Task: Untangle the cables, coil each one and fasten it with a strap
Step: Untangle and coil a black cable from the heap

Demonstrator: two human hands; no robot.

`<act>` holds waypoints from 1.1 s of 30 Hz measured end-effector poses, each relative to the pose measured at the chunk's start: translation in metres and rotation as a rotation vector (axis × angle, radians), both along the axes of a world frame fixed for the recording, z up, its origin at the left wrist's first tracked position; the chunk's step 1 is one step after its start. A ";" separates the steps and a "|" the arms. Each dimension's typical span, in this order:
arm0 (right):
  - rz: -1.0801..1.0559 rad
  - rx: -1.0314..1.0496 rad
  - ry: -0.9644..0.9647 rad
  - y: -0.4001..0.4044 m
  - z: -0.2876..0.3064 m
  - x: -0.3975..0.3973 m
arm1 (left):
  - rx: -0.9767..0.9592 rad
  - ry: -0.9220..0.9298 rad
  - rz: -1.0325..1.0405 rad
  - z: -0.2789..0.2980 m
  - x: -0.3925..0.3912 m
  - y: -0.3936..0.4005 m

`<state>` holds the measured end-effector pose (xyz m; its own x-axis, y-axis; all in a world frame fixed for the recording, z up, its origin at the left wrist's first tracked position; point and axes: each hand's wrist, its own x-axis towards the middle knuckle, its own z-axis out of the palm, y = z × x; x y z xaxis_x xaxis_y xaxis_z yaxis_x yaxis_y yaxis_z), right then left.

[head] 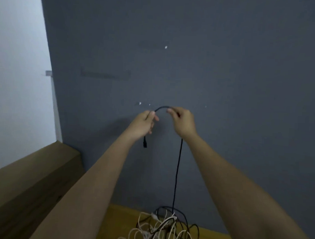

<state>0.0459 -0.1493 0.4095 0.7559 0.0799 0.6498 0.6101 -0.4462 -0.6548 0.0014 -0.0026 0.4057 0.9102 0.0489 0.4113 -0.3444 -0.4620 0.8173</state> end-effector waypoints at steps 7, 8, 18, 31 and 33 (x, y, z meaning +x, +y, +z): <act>0.066 0.230 0.048 -0.032 0.042 -0.038 | -0.224 -0.149 -0.121 0.048 -0.008 -0.026; 0.098 0.215 0.143 -0.038 0.007 -0.041 | -0.249 -0.120 -0.112 0.035 -0.010 -0.028; -0.023 0.214 0.529 -0.058 -0.180 -0.090 | -0.440 0.199 0.014 -0.108 -0.049 -0.031; -0.316 -0.115 0.299 -0.068 -0.167 -0.089 | -0.750 0.216 -0.111 -0.132 -0.107 -0.014; -0.282 -0.245 0.345 -0.064 -0.215 -0.106 | -0.675 0.228 -0.170 -0.143 -0.118 -0.007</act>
<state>-0.0598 -0.2138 0.1943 0.9372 -0.0400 0.3464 0.2101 -0.7281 -0.6525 -0.1167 -0.0101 0.2627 0.9872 0.0752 0.1403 -0.1534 0.2127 0.9650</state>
